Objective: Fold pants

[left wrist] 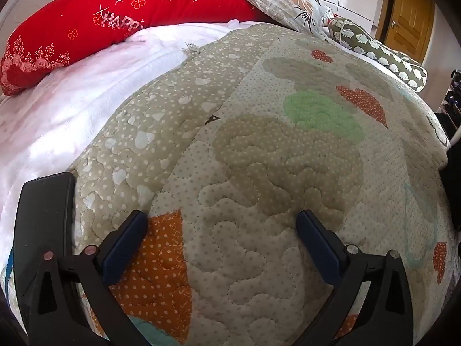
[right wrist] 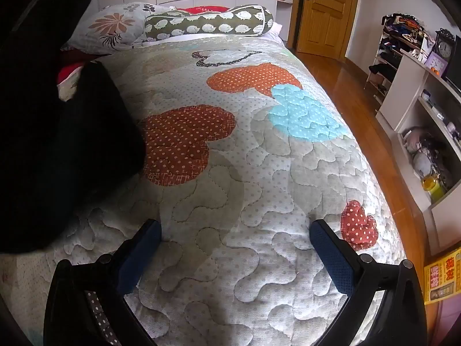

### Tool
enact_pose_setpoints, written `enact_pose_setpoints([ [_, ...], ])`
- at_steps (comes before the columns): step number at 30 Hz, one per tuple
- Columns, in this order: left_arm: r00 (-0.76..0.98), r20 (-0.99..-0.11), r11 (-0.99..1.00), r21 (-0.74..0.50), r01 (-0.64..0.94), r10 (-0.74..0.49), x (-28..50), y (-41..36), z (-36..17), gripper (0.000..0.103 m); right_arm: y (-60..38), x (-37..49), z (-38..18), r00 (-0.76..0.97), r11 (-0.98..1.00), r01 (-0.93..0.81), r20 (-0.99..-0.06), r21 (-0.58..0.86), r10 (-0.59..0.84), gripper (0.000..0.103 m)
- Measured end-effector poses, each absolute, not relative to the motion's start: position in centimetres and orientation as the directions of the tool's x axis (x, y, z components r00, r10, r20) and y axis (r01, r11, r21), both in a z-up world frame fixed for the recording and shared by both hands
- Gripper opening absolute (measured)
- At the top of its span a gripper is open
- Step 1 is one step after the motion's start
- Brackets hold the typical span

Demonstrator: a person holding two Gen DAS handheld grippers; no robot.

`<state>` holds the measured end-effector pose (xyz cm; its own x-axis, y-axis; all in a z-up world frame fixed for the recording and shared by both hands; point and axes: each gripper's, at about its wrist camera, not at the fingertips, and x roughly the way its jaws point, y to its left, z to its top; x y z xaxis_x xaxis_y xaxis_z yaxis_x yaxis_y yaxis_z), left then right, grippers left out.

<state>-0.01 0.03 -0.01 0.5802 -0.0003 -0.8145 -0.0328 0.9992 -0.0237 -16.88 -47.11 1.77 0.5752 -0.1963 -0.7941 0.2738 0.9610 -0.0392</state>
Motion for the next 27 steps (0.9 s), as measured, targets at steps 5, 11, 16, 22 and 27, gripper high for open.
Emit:
enact_pose_setpoints([
  [5,0.58,-0.815,0.999,-0.021,-0.033,0.002,-0.01,0.0,-0.03,0.103,-47.13,-16.89,1.76,0.575,0.961,0.274,-0.794,-0.04,-0.197,0.103],
  [11,0.58,-0.815,0.999,-0.017,-0.033,0.005,-0.02,-0.04,-0.04,0.103,-47.14,-16.89,1.76,0.575,0.961,0.274,-0.794,-0.04,-0.197,0.103],
  [16,0.58,-0.815,0.999,-0.014,-0.033,0.008,0.13,-0.02,0.35,0.103,-47.13,-16.82,1.78,0.575,0.961,0.274,-0.794,-0.039,-0.197,0.103],
  [22,0.58,-0.815,0.999,-0.015,-0.033,0.006,0.1,-0.05,0.29,0.103,-47.11,-16.78,1.79,0.575,0.961,0.274,-0.794,-0.04,-0.197,0.103],
  [27,0.573,-0.82,0.999,-0.004,-0.033,0.016,0.17,-0.27,0.07,0.103,-47.07,-16.84,1.85,0.583,0.961,0.275,-0.788,-0.037,-0.198,0.103],
])
